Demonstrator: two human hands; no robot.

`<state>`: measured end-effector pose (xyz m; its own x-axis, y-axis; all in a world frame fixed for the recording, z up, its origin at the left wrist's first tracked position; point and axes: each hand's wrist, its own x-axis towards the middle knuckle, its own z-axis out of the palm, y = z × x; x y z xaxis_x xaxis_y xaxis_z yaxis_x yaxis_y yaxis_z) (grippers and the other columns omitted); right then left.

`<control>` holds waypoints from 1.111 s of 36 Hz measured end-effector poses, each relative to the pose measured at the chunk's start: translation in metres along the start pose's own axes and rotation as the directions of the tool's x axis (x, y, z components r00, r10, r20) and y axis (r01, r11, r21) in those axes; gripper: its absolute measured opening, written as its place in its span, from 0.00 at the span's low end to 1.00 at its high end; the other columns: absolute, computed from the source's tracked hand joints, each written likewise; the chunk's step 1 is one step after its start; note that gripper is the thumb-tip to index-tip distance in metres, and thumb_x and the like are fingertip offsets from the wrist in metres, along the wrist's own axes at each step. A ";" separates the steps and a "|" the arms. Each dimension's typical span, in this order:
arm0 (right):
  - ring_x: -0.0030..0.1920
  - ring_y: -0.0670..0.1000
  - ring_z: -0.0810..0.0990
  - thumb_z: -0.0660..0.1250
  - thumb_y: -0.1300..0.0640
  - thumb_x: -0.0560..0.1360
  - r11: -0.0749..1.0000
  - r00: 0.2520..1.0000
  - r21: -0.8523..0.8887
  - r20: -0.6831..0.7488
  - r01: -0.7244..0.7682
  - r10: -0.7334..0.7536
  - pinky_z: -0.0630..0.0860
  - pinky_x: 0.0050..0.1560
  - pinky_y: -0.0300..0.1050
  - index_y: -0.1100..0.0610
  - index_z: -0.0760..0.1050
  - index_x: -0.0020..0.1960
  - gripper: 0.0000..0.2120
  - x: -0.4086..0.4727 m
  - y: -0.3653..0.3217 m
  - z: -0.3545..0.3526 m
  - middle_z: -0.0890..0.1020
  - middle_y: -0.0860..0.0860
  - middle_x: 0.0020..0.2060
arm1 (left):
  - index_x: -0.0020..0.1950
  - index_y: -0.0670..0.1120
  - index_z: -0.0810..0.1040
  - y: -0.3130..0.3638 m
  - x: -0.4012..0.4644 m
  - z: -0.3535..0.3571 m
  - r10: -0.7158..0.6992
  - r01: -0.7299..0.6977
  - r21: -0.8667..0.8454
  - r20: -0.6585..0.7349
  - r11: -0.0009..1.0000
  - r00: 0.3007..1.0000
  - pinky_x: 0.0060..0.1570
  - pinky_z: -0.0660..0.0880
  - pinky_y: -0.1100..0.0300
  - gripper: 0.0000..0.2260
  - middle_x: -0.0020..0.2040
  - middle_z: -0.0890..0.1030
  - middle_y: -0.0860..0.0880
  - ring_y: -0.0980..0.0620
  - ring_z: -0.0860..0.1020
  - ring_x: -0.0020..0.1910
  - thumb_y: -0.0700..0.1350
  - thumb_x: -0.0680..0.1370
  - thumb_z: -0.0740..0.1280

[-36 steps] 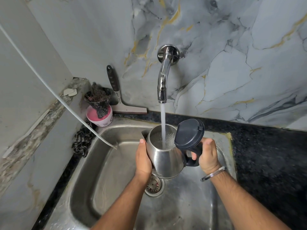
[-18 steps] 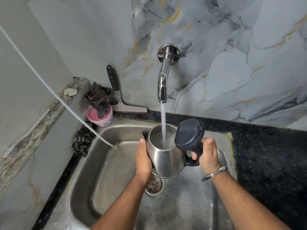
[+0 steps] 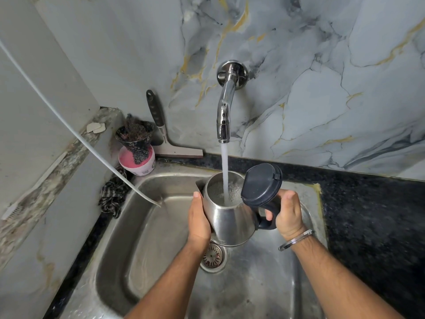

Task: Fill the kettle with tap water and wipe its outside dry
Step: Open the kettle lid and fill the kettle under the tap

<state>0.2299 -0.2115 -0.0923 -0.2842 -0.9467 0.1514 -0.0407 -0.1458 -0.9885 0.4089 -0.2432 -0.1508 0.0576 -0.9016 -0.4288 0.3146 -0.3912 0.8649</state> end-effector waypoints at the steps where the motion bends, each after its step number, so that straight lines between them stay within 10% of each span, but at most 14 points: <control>1: 0.17 0.53 0.68 0.46 0.23 0.69 1.000 1.000 0.001 0.000 -0.004 0.004 0.67 0.21 0.49 0.43 0.77 0.26 0.33 0.001 0.000 0.000 0.71 0.52 0.16 | 0.66 0.44 0.84 0.000 0.000 0.000 -0.001 0.001 0.001 0.002 1.000 1.000 0.74 0.73 0.40 0.40 0.61 0.88 0.43 0.44 0.83 0.66 0.74 0.72 0.57; 20: 0.18 0.55 0.69 0.45 0.23 0.68 0.999 0.999 -0.008 0.015 -0.049 0.049 0.69 0.24 0.52 0.46 0.76 0.24 0.35 0.012 0.004 -0.002 0.71 0.54 0.17 | 0.63 0.45 0.86 0.014 0.012 0.004 -0.044 0.044 0.118 0.002 0.992 0.999 0.70 0.77 0.45 0.33 0.58 0.89 0.44 0.45 0.84 0.65 0.68 0.81 0.53; 24: 0.17 0.53 0.69 0.44 0.22 0.68 0.999 0.999 -0.022 0.007 -0.041 0.041 0.67 0.21 0.52 0.44 0.77 0.24 0.36 0.010 0.002 -0.003 0.71 0.52 0.15 | 0.70 0.46 0.81 0.049 0.013 0.004 0.150 -0.180 0.287 0.124 0.941 0.981 0.77 0.70 0.43 0.35 0.68 0.84 0.45 0.48 0.79 0.71 0.70 0.79 0.53; 29: 0.17 0.55 0.69 0.42 0.22 0.68 0.998 0.999 -0.053 -0.018 -0.038 0.037 0.69 0.23 0.51 0.44 0.77 0.24 0.36 0.004 0.004 -0.006 0.71 0.57 0.16 | 0.78 0.42 0.71 0.139 0.019 0.029 0.401 -0.550 0.360 0.412 0.754 0.818 0.61 0.73 0.76 0.20 0.73 0.77 0.49 0.64 0.78 0.65 0.47 0.87 0.62; 36: 0.17 0.52 0.68 0.43 0.21 0.66 0.997 0.996 -0.048 -0.060 -0.061 0.058 0.67 0.23 0.42 0.51 0.74 0.21 0.40 0.001 0.004 -0.010 0.69 0.57 0.16 | 0.68 0.51 0.79 0.199 0.051 0.048 -0.059 -0.384 0.422 0.732 0.821 0.679 0.71 0.72 0.48 0.15 0.66 0.85 0.52 0.54 0.80 0.68 0.49 0.82 0.65; 40: 0.17 0.52 0.68 0.43 0.20 0.66 0.998 0.997 -0.040 -0.066 -0.052 0.049 0.67 0.23 0.37 0.50 0.75 0.22 0.39 0.002 0.002 -0.010 0.70 0.57 0.16 | 0.59 0.53 0.86 0.193 0.060 0.049 -0.059 -0.308 0.371 0.716 0.876 0.696 0.65 0.72 0.48 0.21 0.55 0.88 0.54 0.56 0.84 0.57 0.59 0.69 0.81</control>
<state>0.2198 -0.2109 -0.0938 -0.3481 -0.9319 0.1024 -0.0642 -0.0853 -0.9943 0.4264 -0.3823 0.0033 -0.6566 -0.7366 -0.1621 -0.0940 -0.1333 0.9866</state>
